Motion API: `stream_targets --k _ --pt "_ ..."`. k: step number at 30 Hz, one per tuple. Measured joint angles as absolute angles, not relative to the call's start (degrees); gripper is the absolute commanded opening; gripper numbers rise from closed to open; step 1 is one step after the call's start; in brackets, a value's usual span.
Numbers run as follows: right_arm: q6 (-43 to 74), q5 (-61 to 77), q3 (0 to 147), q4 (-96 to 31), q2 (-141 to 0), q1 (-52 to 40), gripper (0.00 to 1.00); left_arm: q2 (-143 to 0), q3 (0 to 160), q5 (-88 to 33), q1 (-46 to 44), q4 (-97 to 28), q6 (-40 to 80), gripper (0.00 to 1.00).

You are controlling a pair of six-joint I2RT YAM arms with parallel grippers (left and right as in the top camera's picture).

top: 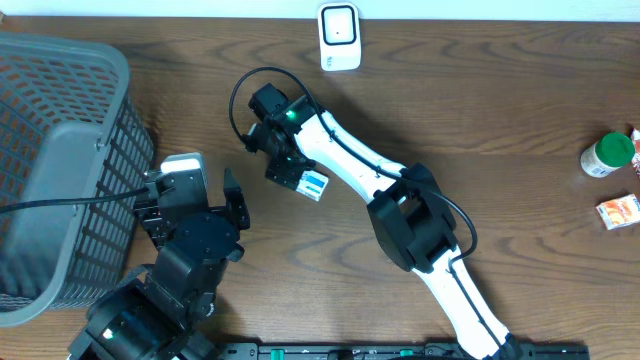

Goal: Scan the item barcode
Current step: 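Lift the Panadol box and rotate it in the right gripper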

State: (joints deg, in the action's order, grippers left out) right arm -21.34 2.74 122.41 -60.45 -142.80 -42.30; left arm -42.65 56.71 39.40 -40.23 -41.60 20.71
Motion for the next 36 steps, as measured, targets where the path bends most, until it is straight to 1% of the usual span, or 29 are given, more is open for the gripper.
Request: stream_targets --k 2,5,13,18,20,21,22,26,31,32,33,36 --pt "-20.45 2.22 122.52 -61.91 -142.80 -42.30 0.63 -42.65 56.71 39.40 -40.23 -41.60 20.73 0.86" --pt "-19.53 1.30 122.72 -65.52 -142.80 -42.24 0.48 -42.65 56.71 39.40 -40.23 -41.60 20.73 0.86" --pt "-17.45 0.36 122.87 -71.40 -142.80 -39.40 0.39 -42.65 56.71 39.40 -40.23 -41.58 20.71 0.86" --pt "-14.74 0.34 122.89 -74.43 -142.80 -33.71 0.33 -42.65 56.71 39.40 -40.23 -41.60 20.73 0.86" --pt "-13.56 0.43 122.89 -75.83 -142.80 -31.29 0.32 -42.65 56.71 39.40 -40.23 -41.58 20.73 0.86" --pt "-13.08 0.49 122.89 -76.47 -142.80 -30.17 0.33 -42.65 56.71 39.40 -40.23 -41.58 20.73 0.86" --pt "-12.64 0.47 122.89 -77.17 -142.82 -28.77 0.36 -42.65 56.71 39.40 -40.23 -41.60 20.73 0.86" --pt "-10.90 0.34 122.87 -79.44 -143.04 -24.88 0.44 -42.65 56.71 39.40 -40.23 -41.60 20.71 0.86" --pt "-7.73 0.71 122.83 -82.15 -143.22 -21.65 0.68 -42.65 56.71 39.40 -40.23 -41.58 20.73 0.86" --pt "-6.59 0.89 122.83 -82.54 -143.26 -21.63 0.82 -42.65 56.71 39.40 -40.23 -41.58 20.71 0.86" --pt "-6.28 1.15 122.83 -82.74 -143.26 -21.76 0.86 -42.65 56.71 39.40 -40.23 -41.60 20.73 0.86" --pt "-4.19 1.45 122.80 -82.85 -143.26 -22.57 0.91 -42.65 56.71 39.40 -40.23 -41.60 20.73 0.86"
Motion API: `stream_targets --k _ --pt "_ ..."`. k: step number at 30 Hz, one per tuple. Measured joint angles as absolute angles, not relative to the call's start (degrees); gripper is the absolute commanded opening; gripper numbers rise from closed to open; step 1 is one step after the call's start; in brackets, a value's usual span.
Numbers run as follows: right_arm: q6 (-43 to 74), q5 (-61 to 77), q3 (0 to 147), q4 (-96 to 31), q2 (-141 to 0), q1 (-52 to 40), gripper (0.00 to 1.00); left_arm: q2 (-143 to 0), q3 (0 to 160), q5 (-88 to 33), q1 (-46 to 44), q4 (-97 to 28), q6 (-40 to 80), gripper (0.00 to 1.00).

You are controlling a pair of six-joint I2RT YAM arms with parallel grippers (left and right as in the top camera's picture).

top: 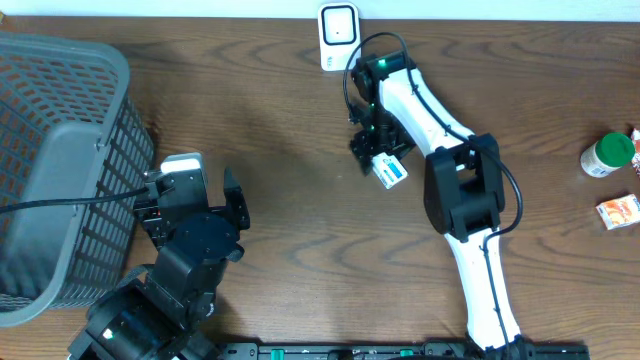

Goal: Scan the item barcode
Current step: 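Lift the Panadol box and rotate it in the right gripper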

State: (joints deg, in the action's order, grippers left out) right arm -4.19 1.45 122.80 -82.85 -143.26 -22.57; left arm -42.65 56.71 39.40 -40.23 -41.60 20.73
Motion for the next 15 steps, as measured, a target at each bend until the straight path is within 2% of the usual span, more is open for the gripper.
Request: stream_targets --k 1,3,10,11,13,15 --pt "-3.68 1.45 122.80 -82.63 -143.26 -22.81 0.91 -42.65 56.71 39.40 -40.23 -41.58 20.73 0.86" --pt "-2.39 1.43 122.83 -81.14 -143.26 -23.24 0.99 -42.65 56.71 39.40 -40.23 -41.60 20.73 0.86" --pt "-0.75 0.12 122.93 -73.23 -142.98 -24.16 0.99 -42.65 56.71 39.40 -40.23 -41.60 20.73 0.86" --pt "-0.64 0.12 122.93 -73.03 -142.98 -24.16 0.98 -42.65 56.71 39.40 -40.23 -41.60 20.73 0.86" --pt "-0.71 -0.12 122.83 -72.31 -142.96 -24.16 0.83 -42.65 56.71 39.40 -40.23 -41.60 20.71 0.86" --pt "-0.54 -0.47 122.28 -71.42 -142.71 -24.16 0.74 -42.65 56.71 39.40 -40.23 -41.60 20.73 0.86"
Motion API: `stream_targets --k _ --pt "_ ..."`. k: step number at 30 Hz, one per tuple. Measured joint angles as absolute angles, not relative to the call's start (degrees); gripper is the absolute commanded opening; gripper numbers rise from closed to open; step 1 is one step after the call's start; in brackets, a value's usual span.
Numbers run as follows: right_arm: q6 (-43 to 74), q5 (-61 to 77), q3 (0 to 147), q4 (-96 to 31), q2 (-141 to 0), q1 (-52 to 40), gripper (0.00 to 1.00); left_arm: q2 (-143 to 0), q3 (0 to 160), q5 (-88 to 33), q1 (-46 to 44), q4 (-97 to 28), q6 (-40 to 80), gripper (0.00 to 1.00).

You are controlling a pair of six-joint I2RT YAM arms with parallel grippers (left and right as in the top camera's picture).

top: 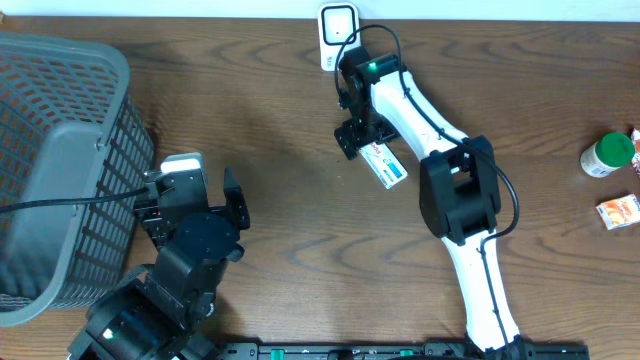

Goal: Scan the item barcode
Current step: 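Lift the Panadol box and rotate it in the right gripper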

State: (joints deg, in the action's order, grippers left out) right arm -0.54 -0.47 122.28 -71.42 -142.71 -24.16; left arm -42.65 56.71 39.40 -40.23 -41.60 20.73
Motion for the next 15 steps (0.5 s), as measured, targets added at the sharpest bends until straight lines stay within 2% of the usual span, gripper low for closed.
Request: stream_targets --k 3,11,15 --pt "-0.62 -0.67 119.90 -69.21 -141.53 -24.10 0.72 -42.65 56.71 39.40 -40.23 -41.60 20.71 0.86" --pt "-0.73 -1.04 114.06 -67.92 -138.58 -24.10 0.32 -42.65 56.71 39.40 -40.23 -41.60 20.71 0.86" --pt "-0.64 -0.91 114.19 -70.41 -138.56 -24.10 0.30 -42.65 56.71 39.40 -40.23 -41.60 20.71 0.86"
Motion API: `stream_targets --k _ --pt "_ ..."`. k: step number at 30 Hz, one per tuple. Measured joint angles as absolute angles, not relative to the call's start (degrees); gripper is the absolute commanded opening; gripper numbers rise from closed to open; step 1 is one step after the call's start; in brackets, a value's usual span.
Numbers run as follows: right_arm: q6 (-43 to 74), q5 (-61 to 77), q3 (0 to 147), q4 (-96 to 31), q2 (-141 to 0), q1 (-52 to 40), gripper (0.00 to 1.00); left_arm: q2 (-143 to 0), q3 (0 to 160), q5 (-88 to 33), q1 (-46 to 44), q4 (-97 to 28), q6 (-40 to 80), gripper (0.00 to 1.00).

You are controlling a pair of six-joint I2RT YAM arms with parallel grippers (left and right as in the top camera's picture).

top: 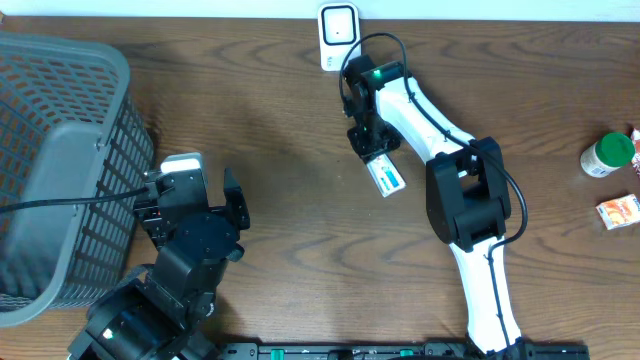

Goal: Scan the item barcode
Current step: 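Lift the Panadol box and rotate it in the right gripper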

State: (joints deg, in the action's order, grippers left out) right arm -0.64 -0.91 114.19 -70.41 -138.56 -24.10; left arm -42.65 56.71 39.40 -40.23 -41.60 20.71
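A white scanner [338,37] stands at the table's far edge in the overhead view. Just below it my right gripper [371,150] is shut on a small white box with a blue end [386,177], held a short way in front of the scanner. The box's long side points toward the near right. At the lower left, beside the basket, my left gripper [190,200] looks open and holds nothing.
A big grey mesh basket [60,150] fills the left side, with a black cable running over it. A green-capped bottle [607,154] and a small orange carton [618,211] lie at the far right edge.
My right gripper and the box have shifted slightly right and toward the near side, away from the scanner. The box has turned a little. The left arm is unchanged.
My right gripper first held the box at the table's middle left, near the left arm. Then it held it to the right, below the scanner, then closer under the scanner. Now it sits slightly back from it. The left arm stayed still throughout.
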Motion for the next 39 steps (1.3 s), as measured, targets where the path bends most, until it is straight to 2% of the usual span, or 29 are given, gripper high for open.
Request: stream_targets --k 6,15,24,30,39 --pt "-0.91 4.03 119.28 -77.80 -140.99 -23.86 0.29 -42.65 56.71 39.40 -40.23 -41.58 20.73 0.86" --pt "-12.58 36.47 128.86 -88.88 -144.51 -22.87 0.27 -42.63 56.71 39.40 -40.23 -41.60 20.73 0.86" --pt "-18.72 57.65 128.97 -90.08 -144.51 -22.35 0.28 -42.65 56.71 39.40 -40.23 -41.60 20.73 0.86" --pt "-19.75 63.29 128.97 -89.45 -144.51 -22.35 0.29 -42.65 56.71 39.40 -40.23 -41.60 20.71 0.86" --pt "-19.97 63.72 128.97 -89.45 -144.51 -22.35 0.28 -42.65 56.71 39.40 -40.23 -41.60 20.71 0.86"
